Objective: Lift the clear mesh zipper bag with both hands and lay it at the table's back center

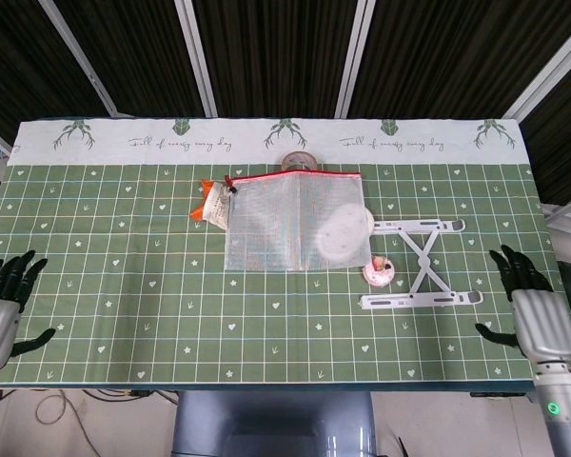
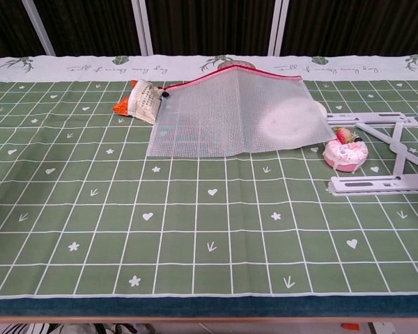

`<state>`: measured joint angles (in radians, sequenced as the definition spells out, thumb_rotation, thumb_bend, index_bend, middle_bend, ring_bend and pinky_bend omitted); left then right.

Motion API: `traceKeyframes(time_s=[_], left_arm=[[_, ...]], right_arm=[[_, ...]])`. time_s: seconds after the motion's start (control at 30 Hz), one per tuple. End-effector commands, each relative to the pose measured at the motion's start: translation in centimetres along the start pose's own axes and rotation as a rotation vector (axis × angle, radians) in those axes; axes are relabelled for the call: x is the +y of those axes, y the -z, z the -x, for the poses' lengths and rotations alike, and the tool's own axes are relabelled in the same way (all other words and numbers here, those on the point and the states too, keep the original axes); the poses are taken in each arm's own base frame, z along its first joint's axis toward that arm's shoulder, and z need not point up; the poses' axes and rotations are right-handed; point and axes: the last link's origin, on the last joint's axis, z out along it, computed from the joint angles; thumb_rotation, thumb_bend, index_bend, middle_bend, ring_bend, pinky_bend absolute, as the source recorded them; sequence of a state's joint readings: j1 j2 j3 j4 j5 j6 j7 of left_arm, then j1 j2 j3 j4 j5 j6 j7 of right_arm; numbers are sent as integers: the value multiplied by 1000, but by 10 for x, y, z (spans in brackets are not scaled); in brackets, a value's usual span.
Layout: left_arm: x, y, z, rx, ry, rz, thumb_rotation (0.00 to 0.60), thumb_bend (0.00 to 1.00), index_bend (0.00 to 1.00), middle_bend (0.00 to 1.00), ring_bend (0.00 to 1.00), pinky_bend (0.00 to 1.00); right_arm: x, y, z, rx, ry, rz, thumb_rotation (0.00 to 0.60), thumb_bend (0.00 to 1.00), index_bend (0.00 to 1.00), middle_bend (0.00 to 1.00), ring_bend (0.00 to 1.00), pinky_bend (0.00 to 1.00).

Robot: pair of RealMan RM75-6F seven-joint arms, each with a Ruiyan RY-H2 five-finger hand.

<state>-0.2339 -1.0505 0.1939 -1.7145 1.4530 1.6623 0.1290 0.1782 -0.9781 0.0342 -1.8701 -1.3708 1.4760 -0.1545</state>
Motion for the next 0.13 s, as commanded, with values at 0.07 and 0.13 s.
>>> traceKeyframes(time_s=[0.07,0.13], left_arm=[[-15,20,5,83,22,-3,600,80,0,0,0,0],[-18,20,5,108,13,-6,600,80,0,0,0,0]], right_arm=[[35,38,11,79,0,34,600,130,0,0,0,197],[36,39,11,94,-3,44,600,129,0,0,0,197]])
